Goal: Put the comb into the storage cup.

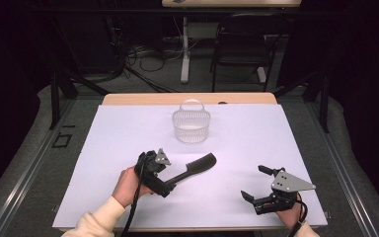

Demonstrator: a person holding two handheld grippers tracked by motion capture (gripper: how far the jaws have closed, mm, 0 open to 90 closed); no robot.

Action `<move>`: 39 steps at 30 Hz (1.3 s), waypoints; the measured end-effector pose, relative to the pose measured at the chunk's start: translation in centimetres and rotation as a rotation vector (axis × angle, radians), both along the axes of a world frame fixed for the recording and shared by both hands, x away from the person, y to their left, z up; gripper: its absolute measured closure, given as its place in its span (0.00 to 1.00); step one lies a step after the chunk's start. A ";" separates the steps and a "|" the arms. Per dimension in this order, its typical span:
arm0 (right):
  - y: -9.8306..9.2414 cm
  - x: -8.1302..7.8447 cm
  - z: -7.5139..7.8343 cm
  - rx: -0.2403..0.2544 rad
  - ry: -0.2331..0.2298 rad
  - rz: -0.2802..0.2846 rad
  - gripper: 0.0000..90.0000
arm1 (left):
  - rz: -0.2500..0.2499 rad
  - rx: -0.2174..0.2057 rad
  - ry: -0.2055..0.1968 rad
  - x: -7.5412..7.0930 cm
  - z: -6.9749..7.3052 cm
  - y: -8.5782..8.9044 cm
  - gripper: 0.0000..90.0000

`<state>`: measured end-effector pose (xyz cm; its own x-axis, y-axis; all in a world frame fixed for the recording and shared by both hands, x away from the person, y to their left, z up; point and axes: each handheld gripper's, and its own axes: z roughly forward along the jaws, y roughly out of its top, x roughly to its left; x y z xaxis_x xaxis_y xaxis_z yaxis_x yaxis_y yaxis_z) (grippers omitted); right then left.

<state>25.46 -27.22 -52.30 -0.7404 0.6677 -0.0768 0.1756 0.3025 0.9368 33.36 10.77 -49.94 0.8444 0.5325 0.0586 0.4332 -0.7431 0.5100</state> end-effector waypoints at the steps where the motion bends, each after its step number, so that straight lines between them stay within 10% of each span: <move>1: 0.0 0.0 0.0 0.002 0.000 0.000 0.00 | 0.001 0.003 -0.001 0.2 0.0 -0.2 0.00; 25: 0.0 0.0 0.0 -0.001 0.005 0.005 0.00 | -0.035 0.099 0.037 2.5 -0.6 -4.3 0.01; 39: 0.0 0.1 -0.1 0.001 0.006 0.006 0.00 | -0.069 0.141 0.099 3.3 -1.5 -5.6 0.42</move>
<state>25.53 -27.19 -52.38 -0.7450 0.6632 -0.0714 0.1797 0.3025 0.9361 36.70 5.13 -51.49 0.8840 0.4656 0.0434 0.4216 -0.8337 0.3565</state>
